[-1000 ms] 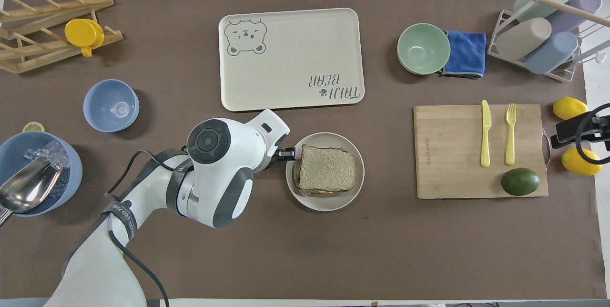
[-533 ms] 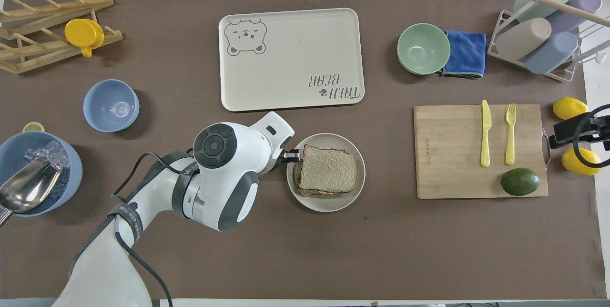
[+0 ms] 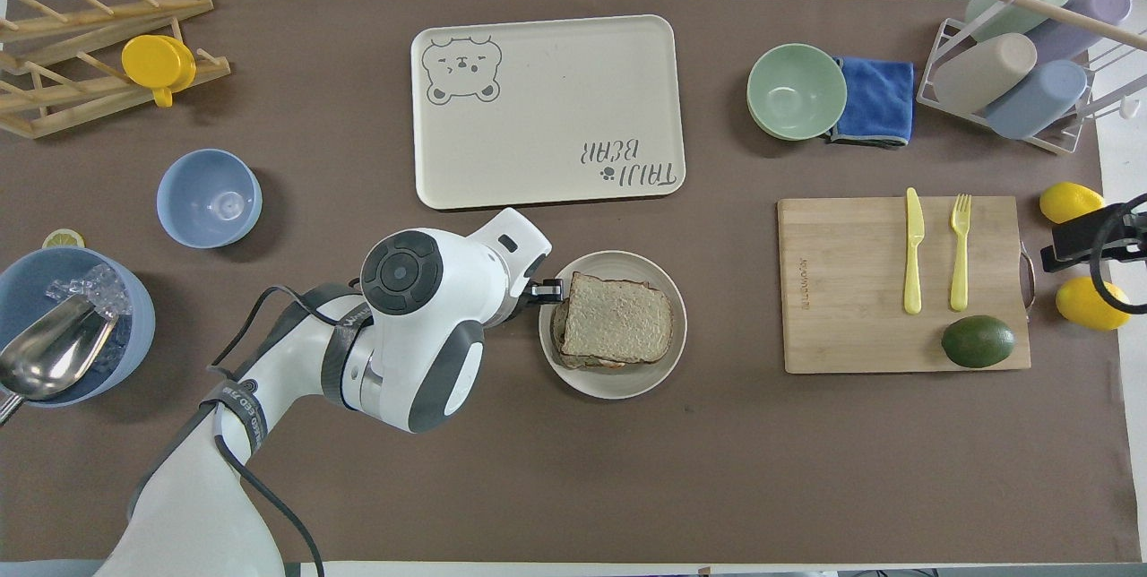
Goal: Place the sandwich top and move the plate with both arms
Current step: 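Reach the left gripper to the rim of the white plate, then close the left gripper on the plate rim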
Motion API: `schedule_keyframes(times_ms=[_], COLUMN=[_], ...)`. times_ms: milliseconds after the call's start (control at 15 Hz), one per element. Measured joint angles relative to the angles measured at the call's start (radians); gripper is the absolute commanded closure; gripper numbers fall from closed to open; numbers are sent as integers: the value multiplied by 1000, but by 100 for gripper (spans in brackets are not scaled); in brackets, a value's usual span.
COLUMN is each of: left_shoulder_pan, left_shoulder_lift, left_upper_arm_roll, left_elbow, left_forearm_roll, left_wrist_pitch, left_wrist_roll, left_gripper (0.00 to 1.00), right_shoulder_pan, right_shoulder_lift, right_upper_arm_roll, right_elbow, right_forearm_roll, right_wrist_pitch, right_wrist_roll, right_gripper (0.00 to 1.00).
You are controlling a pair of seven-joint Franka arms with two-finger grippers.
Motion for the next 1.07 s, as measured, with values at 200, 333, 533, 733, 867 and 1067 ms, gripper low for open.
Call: schedule_keyframes(times_ms=[200, 333, 533, 733, 867, 1067], left_shoulder_pan=[1, 1, 1, 0, -5, -31], left_shoulder_lift=[0, 0, 0, 0, 0, 0], left_upper_arm_roll=[2, 2, 2, 0, -4, -4], left_elbow=[0, 1, 2, 4, 4, 3], left_forearm_roll=[-17, -18, -27, -33, -34, -36], left_wrist_pitch=[2, 2, 3, 3, 3, 3], left_wrist_roll=[0, 0, 0, 0, 0, 0], left_gripper=[58, 57, 57, 55, 55, 55], right_shoulder_pan=[-6, -6, -6, -6, -6, -6], right_shoulder_lift=[0, 0, 0, 0, 0, 0], right_upper_arm_roll=[0, 0, 0, 0, 0, 0], right_elbow=[0, 0, 0, 0, 0, 0], right_forearm_roll=[0, 0, 0, 0, 0, 0], right_wrist_pitch=[0, 0, 0, 0, 0, 0], right_wrist_roll=[0, 0, 0, 0, 0, 0], right_gripper=[0, 0, 0, 0, 0, 0])
